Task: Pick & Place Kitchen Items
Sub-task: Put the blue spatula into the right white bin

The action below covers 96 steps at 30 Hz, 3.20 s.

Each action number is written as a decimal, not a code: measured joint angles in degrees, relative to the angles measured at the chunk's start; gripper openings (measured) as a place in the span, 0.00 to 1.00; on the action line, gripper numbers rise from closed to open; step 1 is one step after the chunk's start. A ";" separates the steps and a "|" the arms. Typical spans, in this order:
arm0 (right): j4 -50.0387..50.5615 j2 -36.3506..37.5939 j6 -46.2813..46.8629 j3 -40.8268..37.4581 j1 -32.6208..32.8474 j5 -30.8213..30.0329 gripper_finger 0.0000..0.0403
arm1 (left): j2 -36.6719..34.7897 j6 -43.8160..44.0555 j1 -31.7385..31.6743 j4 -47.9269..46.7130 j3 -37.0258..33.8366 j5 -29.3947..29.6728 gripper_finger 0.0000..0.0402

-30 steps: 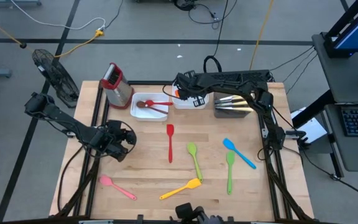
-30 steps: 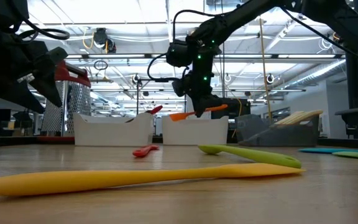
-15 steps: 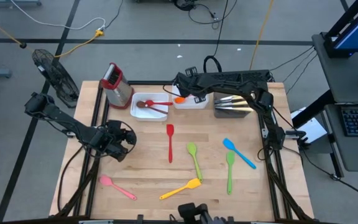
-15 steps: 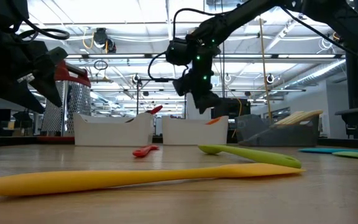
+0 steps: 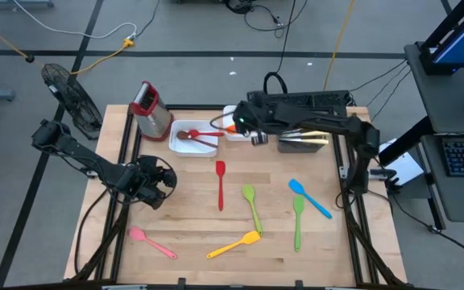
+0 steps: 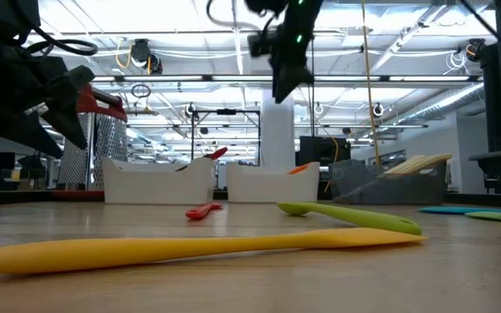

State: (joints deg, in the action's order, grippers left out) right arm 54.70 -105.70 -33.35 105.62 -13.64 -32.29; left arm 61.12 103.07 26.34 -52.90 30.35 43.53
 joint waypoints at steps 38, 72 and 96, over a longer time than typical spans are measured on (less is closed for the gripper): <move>17.81 33.66 77.80 -50.95 23.20 41.15 0.24 | -0.01 -5.81 0.00 0.07 -0.02 2.47 0.55; -5.65 30.25 78.75 -66.32 25.02 36.56 0.58 | -0.01 -5.76 0.00 0.07 -0.01 2.69 0.55; -9.07 26.07 73.14 -67.28 24.98 36.32 0.49 | -0.02 -5.78 0.01 0.66 -0.01 2.60 0.55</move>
State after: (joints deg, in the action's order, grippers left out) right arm 45.63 -79.63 39.79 38.35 11.33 4.03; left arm 61.10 97.30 26.35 -52.25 30.33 46.13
